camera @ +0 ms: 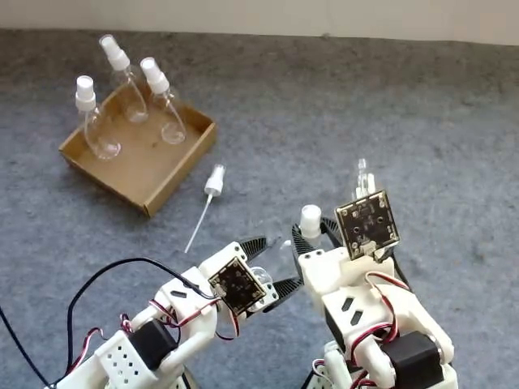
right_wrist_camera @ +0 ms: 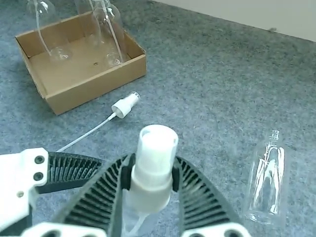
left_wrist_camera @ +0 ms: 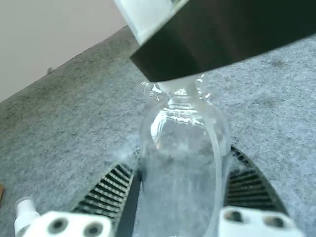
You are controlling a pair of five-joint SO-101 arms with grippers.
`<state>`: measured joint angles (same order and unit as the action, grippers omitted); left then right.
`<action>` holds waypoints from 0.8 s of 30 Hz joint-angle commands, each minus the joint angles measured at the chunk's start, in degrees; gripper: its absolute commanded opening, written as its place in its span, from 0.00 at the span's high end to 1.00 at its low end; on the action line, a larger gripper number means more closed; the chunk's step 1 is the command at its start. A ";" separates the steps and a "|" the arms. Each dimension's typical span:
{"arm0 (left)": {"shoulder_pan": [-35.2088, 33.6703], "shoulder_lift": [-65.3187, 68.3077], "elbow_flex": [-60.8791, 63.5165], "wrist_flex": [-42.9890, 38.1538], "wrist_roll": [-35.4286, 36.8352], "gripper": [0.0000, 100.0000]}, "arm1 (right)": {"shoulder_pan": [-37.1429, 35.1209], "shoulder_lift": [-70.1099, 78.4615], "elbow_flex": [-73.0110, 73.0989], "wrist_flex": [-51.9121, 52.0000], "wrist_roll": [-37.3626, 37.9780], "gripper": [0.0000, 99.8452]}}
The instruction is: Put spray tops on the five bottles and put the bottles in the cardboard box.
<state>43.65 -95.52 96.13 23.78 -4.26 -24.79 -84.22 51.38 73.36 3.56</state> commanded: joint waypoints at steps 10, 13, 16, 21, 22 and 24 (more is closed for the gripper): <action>-0.22 -0.75 1.27 -2.02 -0.18 0.92 | 2.86 -0.13 -6.55 3.91 0.18 0.97; -0.22 -0.75 1.27 -2.20 -0.18 0.92 | 3.47 -0.13 -6.20 4.09 0.18 0.90; -1.10 -0.75 1.27 -2.29 -0.18 0.92 | 3.47 -0.13 -6.11 4.35 0.18 0.89; -6.73 -0.75 1.19 -2.37 7.56 0.92 | 3.38 -0.13 -6.55 4.44 0.18 0.89; -7.52 -0.75 1.10 -2.37 9.67 0.92 | 3.30 -0.13 -6.55 4.44 0.18 0.89; -8.40 -0.75 1.10 -3.25 11.78 0.92 | 3.30 -0.13 -6.55 4.44 0.18 0.89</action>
<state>37.93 -95.52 96.13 23.52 1.63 -22.68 -84.22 47.96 77.41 3.65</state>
